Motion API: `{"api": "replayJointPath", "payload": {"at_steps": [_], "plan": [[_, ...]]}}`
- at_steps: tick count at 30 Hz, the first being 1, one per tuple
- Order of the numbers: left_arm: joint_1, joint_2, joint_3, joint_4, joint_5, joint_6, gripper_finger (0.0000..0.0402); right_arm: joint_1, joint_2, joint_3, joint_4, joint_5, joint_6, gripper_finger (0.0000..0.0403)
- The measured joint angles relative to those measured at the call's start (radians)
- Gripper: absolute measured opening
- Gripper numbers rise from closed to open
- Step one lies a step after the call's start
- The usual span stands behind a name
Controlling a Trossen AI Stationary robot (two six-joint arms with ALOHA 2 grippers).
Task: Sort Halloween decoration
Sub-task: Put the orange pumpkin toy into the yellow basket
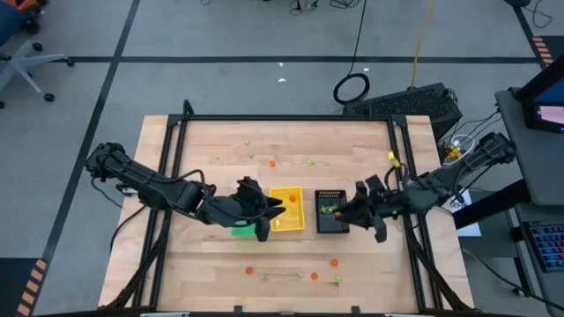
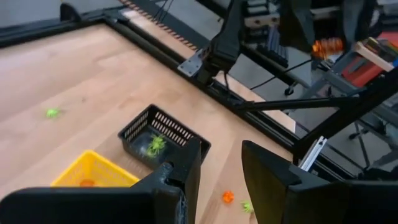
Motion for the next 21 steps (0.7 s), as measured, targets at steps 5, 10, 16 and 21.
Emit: {"api": "replayJointPath", "payload": {"at_steps": [5,10,16,21], "plan": [[0.0,0.0,0.0,0.039,0.003,0.085,0.0116,-0.05,0.0,0.001,0.12,0.0,-0.077,0.0072],[0.004,0.0,0.0,0.05,0.008,0.128,0.0116,-0.1,0.0,0.001,0.19,0.0,-0.141,0.0072],[0.005,0.0,0.0,0.092,0.028,0.148,0.0116,-0.164,0.0,0.001,0.22,-0.077,-0.174,0.0072],[0.004,0.0,0.0,0.17,0.038,0.164,0.0116,-0.172,0.0,0.001,0.23,-0.112,-0.212,0.0072]]}}
